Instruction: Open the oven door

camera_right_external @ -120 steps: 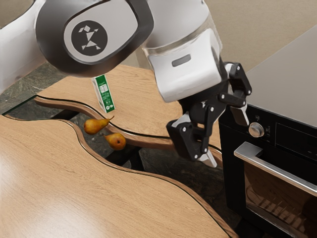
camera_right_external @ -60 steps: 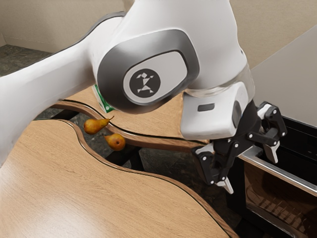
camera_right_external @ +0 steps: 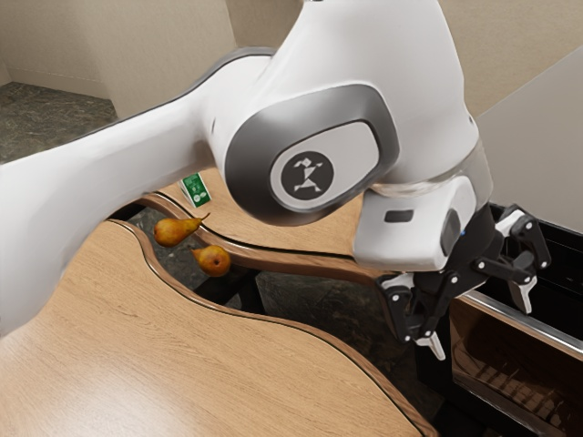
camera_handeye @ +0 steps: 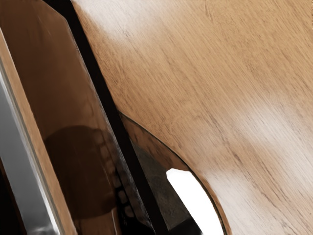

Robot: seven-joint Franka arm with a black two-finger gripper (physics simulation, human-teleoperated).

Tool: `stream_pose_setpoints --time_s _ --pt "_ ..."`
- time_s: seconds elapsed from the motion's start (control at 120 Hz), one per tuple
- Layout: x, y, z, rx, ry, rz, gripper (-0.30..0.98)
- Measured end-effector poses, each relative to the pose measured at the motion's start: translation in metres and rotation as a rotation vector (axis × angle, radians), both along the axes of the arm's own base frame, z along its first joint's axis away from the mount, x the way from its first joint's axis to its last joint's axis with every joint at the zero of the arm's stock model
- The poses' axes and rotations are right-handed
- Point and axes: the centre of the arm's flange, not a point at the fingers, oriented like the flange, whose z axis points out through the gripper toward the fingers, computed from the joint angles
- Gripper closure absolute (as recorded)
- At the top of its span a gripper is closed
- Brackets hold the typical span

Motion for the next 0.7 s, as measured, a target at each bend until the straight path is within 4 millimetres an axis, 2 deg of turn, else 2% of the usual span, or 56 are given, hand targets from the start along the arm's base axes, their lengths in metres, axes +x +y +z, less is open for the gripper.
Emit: stream_pose_setpoints --time_s 0.2,0.233,0.25,0.267,0.283,0.3,0.308,0.317,0.325,0.342,0.35,0.358,0.367,0.375,0.383,0.408,0.425,0.442,0.458,0.483,0.517,0.55,0.583,0.608,0.667,0.7 --pt "-0.003 0.001 -0.009 0.017 0.03 -0.018 -0.01" --pt "-0.014 -0.002 -0.009 0.035 0.036 -0.024 0.0" --pt "-0.027 -0.005 -0.008 0.052 0.035 -0.028 0.05" --pt "-0.047 -0.008 0.001 0.074 0.019 -0.029 0.09" --pt "-0.071 -0.011 0.018 0.091 -0.009 -0.028 0.09" --pt "-0.099 -0.014 0.053 0.097 -0.068 -0.024 0.08" --pt "-0.118 -0.019 0.079 0.094 -0.113 -0.03 0.08" --pt "-0.141 -0.028 0.106 0.089 -0.16 -0.049 0.07" --pt "-0.173 -0.037 0.144 0.074 -0.231 -0.078 0.07" --pt "-0.249 -0.051 0.208 0.041 -0.359 -0.148 0.07" --pt "-0.284 -0.048 0.237 0.023 -0.422 -0.17 0.07" --pt "-0.308 -0.038 0.261 0.008 -0.48 -0.172 0.06" --pt "-0.324 -0.023 0.282 0.0 -0.528 -0.153 0.06" --pt "-0.327 -0.003 0.299 -0.007 -0.568 -0.113 0.06" --pt "-0.321 0.02 0.313 -0.008 -0.597 -0.054 0.06" --pt "-0.273 0.108 0.339 -0.01 -0.614 0.179 0.05" --pt "-0.236 0.17 0.342 -0.004 -0.591 0.345 0.05" --pt "-0.202 0.228 0.337 0.008 -0.549 0.509 0.05" --pt "-0.171 0.278 0.325 0.026 -0.498 0.666 0.04" --pt "-0.134 0.339 0.3 0.058 -0.414 0.866 0.04" --pt "-0.096 0.405 0.258 0.088 -0.284 1.088 0.04" --pt "-0.06 0.466 0.208 0.128 -0.152 1.291 0.03" --pt "-0.038 0.51 0.16 0.137 -0.023 1.434 0.03" --pt "-0.027 0.527 0.132 0.127 0.05 1.503 0.03" --pt "-0.008 0.527 0.093 0.091 0.158 1.577 0.03" --pt "-0.002 0.524 0.078 0.068 0.194 1.598 0.03"
